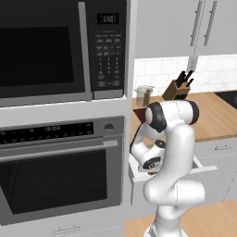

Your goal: Place the appropriate cutting tool for cutting the garlic skin on the cutting board.

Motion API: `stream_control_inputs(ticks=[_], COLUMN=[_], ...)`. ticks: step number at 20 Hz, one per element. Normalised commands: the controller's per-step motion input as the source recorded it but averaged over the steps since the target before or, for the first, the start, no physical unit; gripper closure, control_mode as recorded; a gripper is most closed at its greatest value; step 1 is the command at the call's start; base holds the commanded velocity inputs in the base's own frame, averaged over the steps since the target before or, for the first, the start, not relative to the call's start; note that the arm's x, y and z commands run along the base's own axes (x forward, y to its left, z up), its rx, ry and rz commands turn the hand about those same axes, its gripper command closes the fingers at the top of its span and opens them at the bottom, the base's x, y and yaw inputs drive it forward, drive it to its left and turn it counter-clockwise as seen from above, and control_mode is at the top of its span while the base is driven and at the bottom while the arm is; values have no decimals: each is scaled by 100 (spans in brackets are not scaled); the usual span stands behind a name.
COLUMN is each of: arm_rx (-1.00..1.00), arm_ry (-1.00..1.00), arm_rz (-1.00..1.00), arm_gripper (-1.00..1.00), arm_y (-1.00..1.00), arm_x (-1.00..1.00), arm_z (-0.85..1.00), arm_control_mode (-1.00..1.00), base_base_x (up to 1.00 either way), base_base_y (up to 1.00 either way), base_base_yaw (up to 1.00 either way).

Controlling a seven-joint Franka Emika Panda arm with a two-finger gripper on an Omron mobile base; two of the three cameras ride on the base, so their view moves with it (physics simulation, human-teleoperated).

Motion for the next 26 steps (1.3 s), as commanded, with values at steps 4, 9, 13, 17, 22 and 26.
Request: stream_control_inputs(ticks=[4, 9, 13, 17, 22, 26], arm_rx=[0, 0, 0, 0, 0, 0], arm_ry=[-7, -1, 0, 1, 7, 17], arm_rz=[0, 0, -1, -1, -1, 0], arm_gripper=[100, 100, 100, 100, 100, 100], arm_y=[-13, -30, -32, -32, -42, -57], arm_x=[-44, -81, -61, -26, -43, -35], arm_z=[40, 38, 72, 86, 86, 97], arm_control_mode=[-100, -100, -100, -100, -100, -100], base_base_x=[0, 0, 0, 0, 0, 0], base_base_y=[0, 0, 0, 0, 0, 0], base_base_yaw=[0, 0, 0, 0, 0, 0])
